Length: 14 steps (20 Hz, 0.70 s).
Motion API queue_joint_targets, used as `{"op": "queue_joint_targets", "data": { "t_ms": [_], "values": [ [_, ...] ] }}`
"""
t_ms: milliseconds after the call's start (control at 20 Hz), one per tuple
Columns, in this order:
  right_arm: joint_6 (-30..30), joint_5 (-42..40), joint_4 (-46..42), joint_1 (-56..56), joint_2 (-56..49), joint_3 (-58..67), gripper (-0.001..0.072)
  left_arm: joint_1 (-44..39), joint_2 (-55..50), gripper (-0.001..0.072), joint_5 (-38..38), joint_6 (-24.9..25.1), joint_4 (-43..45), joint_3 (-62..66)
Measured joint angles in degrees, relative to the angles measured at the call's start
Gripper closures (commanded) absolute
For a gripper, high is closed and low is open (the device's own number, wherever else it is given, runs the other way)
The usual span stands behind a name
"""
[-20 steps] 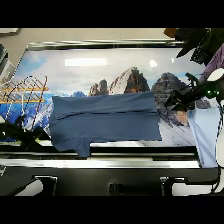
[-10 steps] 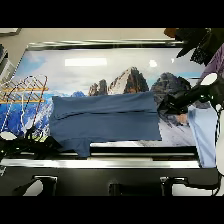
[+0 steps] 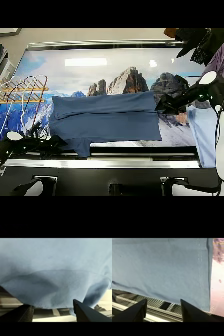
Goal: Fold the clothes and pants, and hang the long-sleeved shirts on hangers.
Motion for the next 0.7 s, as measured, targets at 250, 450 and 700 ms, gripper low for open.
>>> {"op": "queue_joint_targets", "data": {
  "t_ms": [250, 450, 700],
  "values": [
    [0.1, 0.0, 0.0, 0.0, 0.3, 0.0, 0.0232, -0.2, 1.5, 0.0159, 0.2, 2.2, 2.4, 0.0],
    [0.1, 0.0, -0.2, 0.0, 0.3, 0.0, 0.0232, -0.3, 2.5, 0.0159, -0.5, 2.8, 3.1, -0.1],
    [0.1, -0.2, -0.3, 0.0, 0.4, 0.0, 0.0232, -1.6, 2.9, 0.0159, 0.7, 3.4, -1.2, -1.1]
  ]
}}
